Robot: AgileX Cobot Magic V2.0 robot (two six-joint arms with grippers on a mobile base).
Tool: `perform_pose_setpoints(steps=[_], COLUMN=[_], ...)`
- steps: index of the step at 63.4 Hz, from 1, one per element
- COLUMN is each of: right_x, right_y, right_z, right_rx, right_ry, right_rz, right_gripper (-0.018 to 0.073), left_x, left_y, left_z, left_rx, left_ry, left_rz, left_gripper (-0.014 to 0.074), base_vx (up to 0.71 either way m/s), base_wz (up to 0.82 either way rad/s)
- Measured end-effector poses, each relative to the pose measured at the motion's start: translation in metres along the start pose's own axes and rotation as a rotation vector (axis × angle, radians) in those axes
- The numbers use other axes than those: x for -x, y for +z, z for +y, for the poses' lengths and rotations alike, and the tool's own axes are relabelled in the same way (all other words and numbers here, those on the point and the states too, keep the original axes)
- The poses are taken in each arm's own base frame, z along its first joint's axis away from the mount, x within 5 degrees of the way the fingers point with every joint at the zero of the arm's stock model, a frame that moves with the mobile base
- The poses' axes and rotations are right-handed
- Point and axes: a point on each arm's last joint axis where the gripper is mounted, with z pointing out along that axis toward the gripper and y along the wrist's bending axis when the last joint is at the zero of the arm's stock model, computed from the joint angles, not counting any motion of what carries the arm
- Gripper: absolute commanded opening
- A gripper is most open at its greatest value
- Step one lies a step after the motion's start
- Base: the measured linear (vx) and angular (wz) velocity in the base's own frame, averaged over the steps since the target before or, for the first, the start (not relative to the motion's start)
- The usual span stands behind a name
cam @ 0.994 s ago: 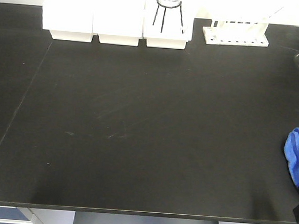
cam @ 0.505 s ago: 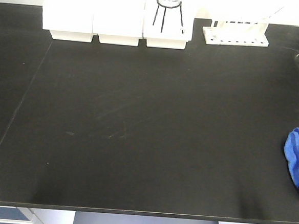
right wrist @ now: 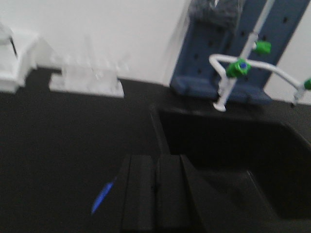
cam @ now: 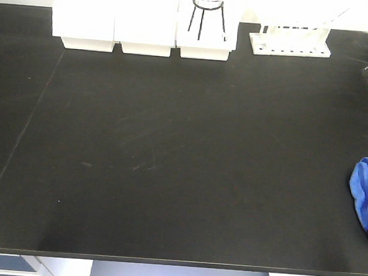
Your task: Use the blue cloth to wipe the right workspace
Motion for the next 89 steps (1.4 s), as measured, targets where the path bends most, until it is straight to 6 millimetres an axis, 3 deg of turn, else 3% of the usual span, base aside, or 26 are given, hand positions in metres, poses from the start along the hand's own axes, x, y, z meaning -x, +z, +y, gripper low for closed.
perform_pose_setpoints(steps=[13,32,37,54,72,80,89], right_x=[-0.007,-0.029,-0.036,-0.076,-0.11,-0.111,-0.111], right_y=[0.047,0.121,0.14,0.193,0.219,0.225,0.227], right_z=[0.009,0.031,0.037,0.058,0.067,0.067,0.066], right_rx=[0.017,0.086,0.082,0.048,0.018,0.015,0.025], right_ry=[-0.054,-0.162,-0.136,-0.049,-0.099,-0.142,-0.193], right_rz=[0.306,0.617,0.654,0.81,0.918,0.906,0.89], right_gripper=[0.0091,0.0424,0.0461,0.0447,0.0438,0.0375,0.0222], left_x=[0.0,0.0,0.0,0.0,0.0,0.0,0.0], left_y=[0.0,0.0,0.0,0.0,0.0,0.0,0.0], left_z=[0.0,0.0,0.0,0.0,0.0,0.0,0.0], left_rx=[0.0,0.0,0.0,0.0,0.0,0.0,0.0], left_ry=[0.0,0.0,0.0,0.0,0.0,0.0,0.0], left_rz=[0.0,0.0,0.0,0.0,0.0,0.0,0.0], left_gripper=[-0.0006,-0.0006,-0.0006,-0.0006,-0.0006,-0.0006,-0.0006], base_vx=[0.0,0.0,0.0,0.0,0.0,0.0,0.0], base_wz=[0.0,0.0,0.0,0.0,0.0,0.0,0.0])
